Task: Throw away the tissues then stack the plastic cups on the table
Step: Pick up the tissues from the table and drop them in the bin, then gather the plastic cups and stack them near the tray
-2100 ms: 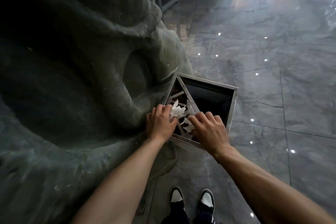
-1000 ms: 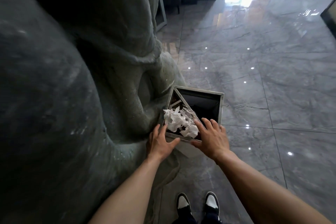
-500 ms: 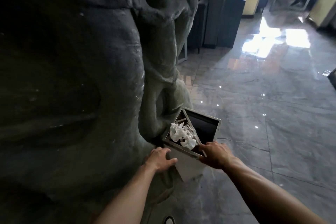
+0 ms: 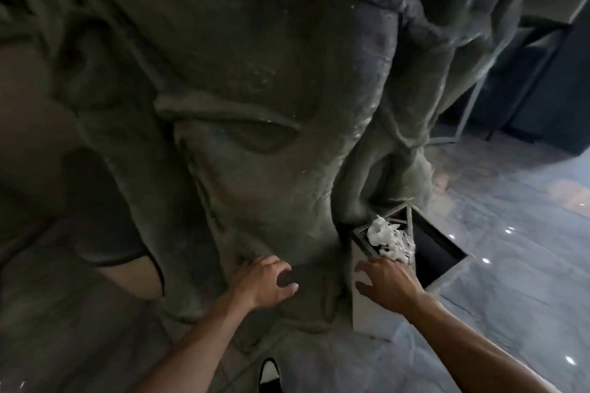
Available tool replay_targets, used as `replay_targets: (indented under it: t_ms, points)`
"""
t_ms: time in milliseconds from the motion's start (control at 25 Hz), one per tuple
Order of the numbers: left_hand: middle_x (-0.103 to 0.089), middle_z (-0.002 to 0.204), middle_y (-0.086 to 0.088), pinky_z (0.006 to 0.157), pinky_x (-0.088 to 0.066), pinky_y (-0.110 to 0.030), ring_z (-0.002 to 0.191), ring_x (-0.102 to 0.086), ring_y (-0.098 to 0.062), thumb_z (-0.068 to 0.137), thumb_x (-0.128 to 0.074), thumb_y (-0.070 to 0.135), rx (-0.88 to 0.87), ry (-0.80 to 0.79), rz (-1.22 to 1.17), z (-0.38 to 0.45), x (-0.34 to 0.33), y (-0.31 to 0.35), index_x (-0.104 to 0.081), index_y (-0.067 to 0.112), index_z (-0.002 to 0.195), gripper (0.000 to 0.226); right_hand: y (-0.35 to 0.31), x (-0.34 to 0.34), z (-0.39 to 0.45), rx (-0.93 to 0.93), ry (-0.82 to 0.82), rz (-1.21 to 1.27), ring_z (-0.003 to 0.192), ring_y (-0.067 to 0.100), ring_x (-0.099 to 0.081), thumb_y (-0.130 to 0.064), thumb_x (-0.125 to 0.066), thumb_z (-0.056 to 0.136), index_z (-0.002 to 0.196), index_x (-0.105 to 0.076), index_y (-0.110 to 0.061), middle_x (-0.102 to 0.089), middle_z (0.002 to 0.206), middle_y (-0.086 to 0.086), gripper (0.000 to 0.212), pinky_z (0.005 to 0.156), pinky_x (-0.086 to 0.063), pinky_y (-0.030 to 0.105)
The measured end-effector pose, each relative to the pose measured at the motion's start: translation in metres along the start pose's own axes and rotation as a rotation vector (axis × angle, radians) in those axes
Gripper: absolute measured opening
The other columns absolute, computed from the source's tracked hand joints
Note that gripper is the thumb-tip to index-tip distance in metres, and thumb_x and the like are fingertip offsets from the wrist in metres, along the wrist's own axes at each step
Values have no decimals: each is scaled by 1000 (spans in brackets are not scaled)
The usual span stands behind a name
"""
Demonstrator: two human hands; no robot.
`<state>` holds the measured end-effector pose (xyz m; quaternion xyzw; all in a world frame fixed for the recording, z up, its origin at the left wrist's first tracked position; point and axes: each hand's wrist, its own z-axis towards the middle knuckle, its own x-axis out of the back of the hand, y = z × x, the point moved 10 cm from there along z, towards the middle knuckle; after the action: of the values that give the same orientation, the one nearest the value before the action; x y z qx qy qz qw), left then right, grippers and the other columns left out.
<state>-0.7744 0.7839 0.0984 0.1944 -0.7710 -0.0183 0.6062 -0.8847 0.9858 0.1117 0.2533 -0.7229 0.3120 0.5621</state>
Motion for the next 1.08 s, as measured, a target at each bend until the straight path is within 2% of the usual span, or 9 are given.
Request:
replay_targets:
  t_ms: [200, 360, 640, 840, 960, 1080]
  points:
    - [-48, 138, 10, 101, -42, -37, 126, -48, -16, 85, -46, 67, 223, 42, -15, -79, 8, -73, -54, 35, 129, 55, -93, -11, 30, 231, -74, -62, 121, 18, -50, -54, -47, 86, 122, -55, -40, -58, 129, -7, 40, 96, -43, 36]
    - [-48, 139, 11, 100, -41, -35, 127, -48, -17, 87, -46, 65, 402, 113, -41, -151, 14, -131, -54, 35, 130, 53, -173, -20, 46, 411, -118, -72, 117, 19, -55, -57, -45, 87, 127, -47, -49, -60, 128, -5, 41, 98, -44, 35]
    - [-54, 135, 3, 100, -38, -35, 127, -48, -22, 84, -53, 63, 704, 204, -91, -282, 1, -224, -58, 37, 126, 50, -332, -44, 63, 676, -154, -216, 125, 21, -50, -52, -44, 92, 129, -53, -34, -53, 138, -3, 42, 101, -42, 35]
    - [-52, 138, 6, 103, -41, -37, 128, -48, -22, 83, -54, 61, 836, 184, -159, -365, -20, -284, -57, 37, 126, 50, -444, -70, 50, 833, -175, -291, 113, 23, -57, -50, -44, 89, 120, -58, -31, -60, 126, -1, 39, 90, -48, 37]
    - [-52, 139, 7, 105, -39, -36, 129, -48, -20, 82, -57, 58, 916, 186, -194, -413, -35, -315, -57, 35, 127, 50, -504, -86, 39, 909, -174, -273, 103, 22, -60, -49, -46, 87, 109, -63, -29, -64, 117, -1, 34, 79, -47, 34]
    - [-50, 141, 10, 108, -36, -38, 131, -46, -17, 82, -58, 58, 976, 203, -230, -459, -43, -342, -56, 36, 129, 52, -560, -100, 31, 964, -174, -254, 94, 20, -61, -53, -45, 87, 95, -62, -27, -65, 106, -2, 32, 69, -40, 32]
